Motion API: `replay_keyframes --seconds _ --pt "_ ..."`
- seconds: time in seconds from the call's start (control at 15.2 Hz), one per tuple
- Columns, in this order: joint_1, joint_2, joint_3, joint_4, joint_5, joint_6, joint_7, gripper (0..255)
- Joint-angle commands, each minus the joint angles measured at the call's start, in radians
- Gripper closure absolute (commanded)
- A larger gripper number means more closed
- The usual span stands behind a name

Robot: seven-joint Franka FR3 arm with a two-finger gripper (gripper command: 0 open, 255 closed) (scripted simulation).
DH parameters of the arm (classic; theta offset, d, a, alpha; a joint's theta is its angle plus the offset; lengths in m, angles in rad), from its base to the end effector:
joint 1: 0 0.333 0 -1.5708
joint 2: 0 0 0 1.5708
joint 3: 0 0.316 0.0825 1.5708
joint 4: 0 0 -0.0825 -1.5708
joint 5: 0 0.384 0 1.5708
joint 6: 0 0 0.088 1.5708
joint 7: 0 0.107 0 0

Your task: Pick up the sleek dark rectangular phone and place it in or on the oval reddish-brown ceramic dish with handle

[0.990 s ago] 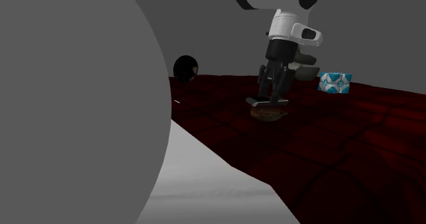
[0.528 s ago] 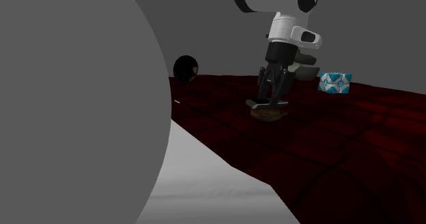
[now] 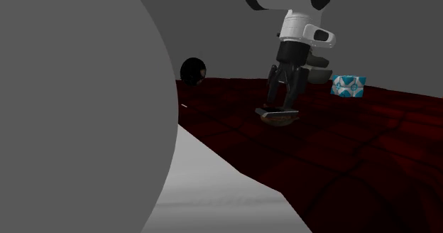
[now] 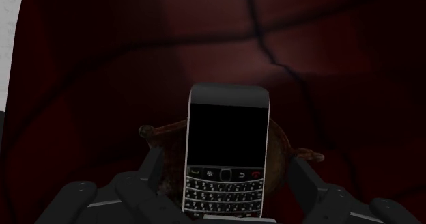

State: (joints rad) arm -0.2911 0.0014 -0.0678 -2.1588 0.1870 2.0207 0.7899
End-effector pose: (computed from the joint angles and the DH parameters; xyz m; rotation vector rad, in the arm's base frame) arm 0.4914 -0.1728 0.3867 -2.4414 1.7468 0.2569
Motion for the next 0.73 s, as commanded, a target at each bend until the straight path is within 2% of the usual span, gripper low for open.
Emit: replay_keyframes --seconds 0.0,0.13,0.66 --pt "-0.004 -0.013 -0.004 0.037 -0.006 -0.051 0.003 0" --pt "-0.008 -0.024 -0.009 0.085 -0.013 -0.110 0.007 0" --pt "-0.008 -0.024 -0.009 0.085 -0.013 -0.110 0.007 0"
